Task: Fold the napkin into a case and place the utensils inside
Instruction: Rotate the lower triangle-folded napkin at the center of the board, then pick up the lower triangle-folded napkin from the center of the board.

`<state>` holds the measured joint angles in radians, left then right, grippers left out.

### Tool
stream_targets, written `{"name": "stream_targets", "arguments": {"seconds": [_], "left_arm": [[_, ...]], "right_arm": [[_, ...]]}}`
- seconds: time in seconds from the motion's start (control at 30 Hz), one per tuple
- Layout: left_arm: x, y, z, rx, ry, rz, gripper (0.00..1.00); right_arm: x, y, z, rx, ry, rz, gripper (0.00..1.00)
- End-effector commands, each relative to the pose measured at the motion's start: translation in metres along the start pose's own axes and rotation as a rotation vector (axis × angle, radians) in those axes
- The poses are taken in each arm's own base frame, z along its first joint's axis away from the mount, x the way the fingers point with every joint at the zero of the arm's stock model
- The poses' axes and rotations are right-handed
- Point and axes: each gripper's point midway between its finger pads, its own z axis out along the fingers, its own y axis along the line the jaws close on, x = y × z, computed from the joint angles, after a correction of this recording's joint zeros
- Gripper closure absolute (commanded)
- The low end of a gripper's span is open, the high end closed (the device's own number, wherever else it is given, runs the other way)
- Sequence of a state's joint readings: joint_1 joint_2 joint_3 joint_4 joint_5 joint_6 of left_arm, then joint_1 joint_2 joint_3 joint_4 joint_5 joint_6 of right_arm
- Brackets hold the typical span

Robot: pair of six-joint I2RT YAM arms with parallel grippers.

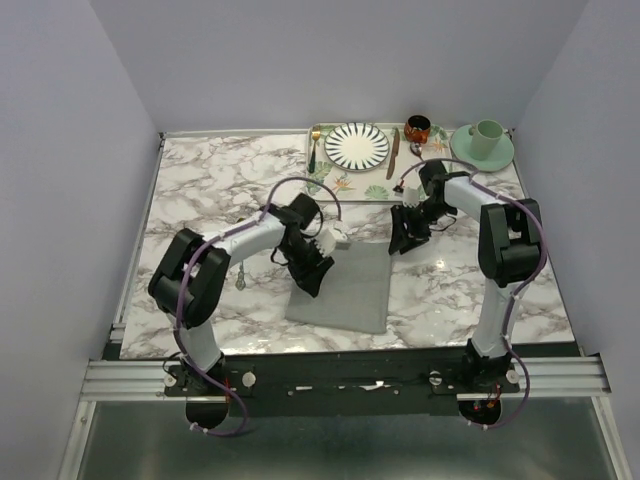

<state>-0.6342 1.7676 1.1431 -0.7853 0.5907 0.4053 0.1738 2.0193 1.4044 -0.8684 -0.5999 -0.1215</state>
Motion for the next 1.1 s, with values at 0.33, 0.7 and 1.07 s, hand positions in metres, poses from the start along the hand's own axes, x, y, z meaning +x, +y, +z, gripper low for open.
{"name": "stream_targets", "arguments": {"seconds": [0.33, 0.7, 1.07], "left_arm": [[-0.035, 0.128, -0.079, -0.07, -0.349, -0.355, 0.47], [-0.027, 0.15, -0.075, -0.068, -0.389, -0.459, 0.47], [-0.021, 0.15, -0.078, -0.074, -0.392, -0.467, 0.47]], "right_arm": [[-0.013, 0.003, 0.019, -0.144, 0.018, 0.089, 0.5], [-0.019, 0.007, 0.024, -0.195, 0.016, 0.103, 0.59], [-0.023, 0.011, 0.015, -0.272, 0.01, 0.177, 0.42]]}}
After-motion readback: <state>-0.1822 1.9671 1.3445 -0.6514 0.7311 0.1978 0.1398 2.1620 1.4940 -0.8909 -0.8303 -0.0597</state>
